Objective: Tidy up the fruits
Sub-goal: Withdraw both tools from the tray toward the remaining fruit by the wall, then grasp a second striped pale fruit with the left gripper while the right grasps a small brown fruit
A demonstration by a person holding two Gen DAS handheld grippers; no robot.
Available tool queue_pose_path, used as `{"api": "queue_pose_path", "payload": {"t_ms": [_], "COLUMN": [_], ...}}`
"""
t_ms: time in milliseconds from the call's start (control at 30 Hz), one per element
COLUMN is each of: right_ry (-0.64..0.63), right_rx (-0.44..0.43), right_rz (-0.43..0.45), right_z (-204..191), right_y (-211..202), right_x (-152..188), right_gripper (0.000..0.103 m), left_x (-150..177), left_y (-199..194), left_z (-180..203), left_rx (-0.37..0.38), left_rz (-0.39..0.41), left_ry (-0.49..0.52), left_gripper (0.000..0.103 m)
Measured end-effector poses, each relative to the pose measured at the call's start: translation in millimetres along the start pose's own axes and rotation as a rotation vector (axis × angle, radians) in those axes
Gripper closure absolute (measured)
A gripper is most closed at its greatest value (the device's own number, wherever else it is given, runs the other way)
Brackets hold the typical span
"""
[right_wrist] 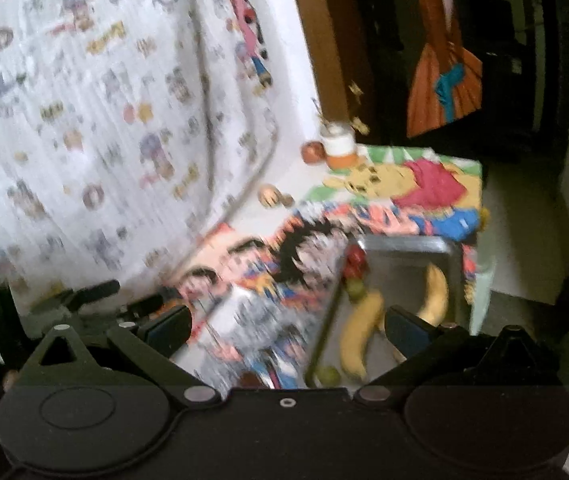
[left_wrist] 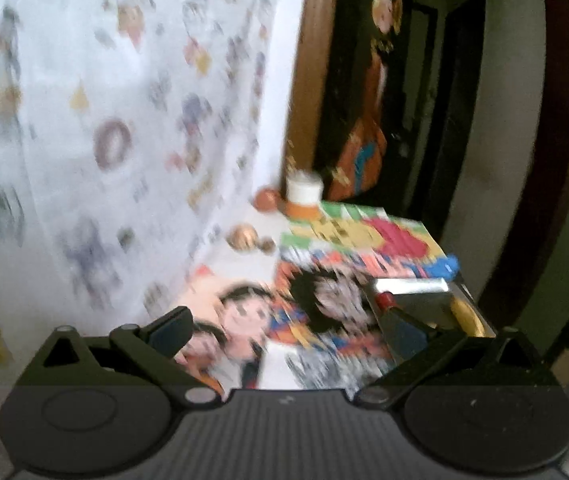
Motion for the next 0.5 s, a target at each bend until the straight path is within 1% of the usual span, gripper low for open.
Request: {"api": "queue_pose_path", "payload": {"t_ms": [67,133,200,233,300,367,433,500], "right_ry": [-0.059,-0.12,-0.159,-0.196,-0.301,-0.457,-0.583,-0.659], "right_rx": [-0.02,-0.017,-0.024,-0.049,-0.109,-0.167,-0.213,-0.254], "right_rz": [0.002,-0.009,-0.019,-0.023,-0.017,0.007,0.022,0.016], "right_z": [-11,-19,-24,-29,-36,-41,-43,-41], "right_y": [16,39,62,75,97,118,136,153], "right_x": [-27,-51,-70,-79,-93,-101,-105,-108], "right_gripper": [0.001,0.001,0.001,0.001,0.001,0.001,0.001,0.001], "left_x": [-15,-27,-39,-44,-51,-57,-60,-64], "left_y": [6,12,23,29,40,54,66,80], "left_z": [-7,-12,-14,-14,-12,-8,-1,5], "left_rx": [-0.038,-0.072,-0.079,-0.074,-0.064,-0.043,-0.035,-0.038], "left_rz": [0.041,0.066,0.08,0.087,0.096,0.103,0.105,0.112], "left_ry": [0.002,0.003,0.019,0.037,0.101,0.201,0.297,0.397], "left_gripper": [0.0,0.0,0.0,0.0,0.0,0.0,0.0,0.0]}}
Point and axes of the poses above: each gripper's, at about its wrist camera, not at the fingertips, and y roughly the way its jaws point, z to its right, x to its underside, the point moved 8 cm from there along y, roughly the way its jaws point, and after that the axes turned 14 degrees about z, right-handed, at the moved point
